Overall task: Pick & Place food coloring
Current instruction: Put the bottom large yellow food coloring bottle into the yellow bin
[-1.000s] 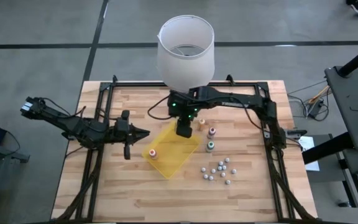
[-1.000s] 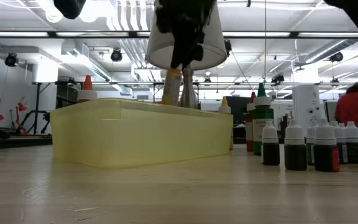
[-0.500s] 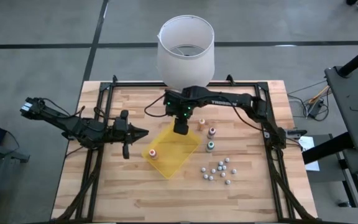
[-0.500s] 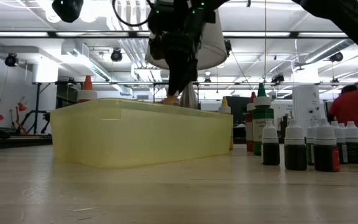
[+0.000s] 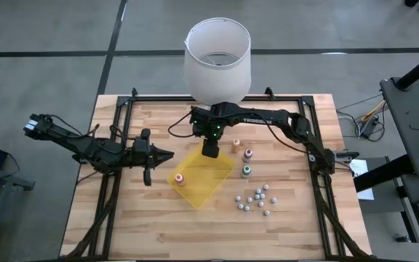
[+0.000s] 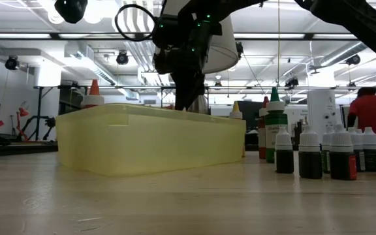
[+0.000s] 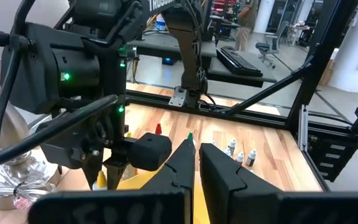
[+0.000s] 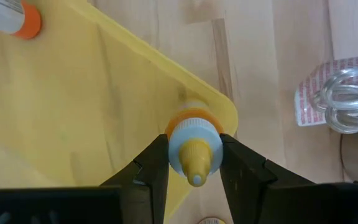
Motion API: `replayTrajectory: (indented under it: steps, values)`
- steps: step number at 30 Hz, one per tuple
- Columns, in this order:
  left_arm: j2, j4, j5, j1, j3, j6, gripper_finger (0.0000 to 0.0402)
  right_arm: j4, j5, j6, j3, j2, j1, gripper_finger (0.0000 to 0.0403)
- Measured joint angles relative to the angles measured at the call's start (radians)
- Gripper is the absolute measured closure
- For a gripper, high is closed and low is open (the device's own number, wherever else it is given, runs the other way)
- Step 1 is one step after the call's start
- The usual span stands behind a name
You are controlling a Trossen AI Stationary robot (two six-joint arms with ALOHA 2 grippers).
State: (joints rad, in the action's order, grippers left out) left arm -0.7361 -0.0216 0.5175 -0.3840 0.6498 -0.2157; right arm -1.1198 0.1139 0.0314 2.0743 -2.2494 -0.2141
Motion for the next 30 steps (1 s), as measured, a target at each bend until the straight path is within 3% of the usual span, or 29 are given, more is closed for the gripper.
replayTrajectory:
  steps: [24,30]
  values:
    - [0.0,0.006,0.0,0.0,0.0,-0.001,0.0401,0.009,-0.001,0.014,-0.021,0.0,-0.002,0.0291]
    - [0.0,0.006,0.0,0.0,0.0,-0.002,0.0401,0.012,-0.001,0.014,-0.021,0.0,-0.003,0.0271]
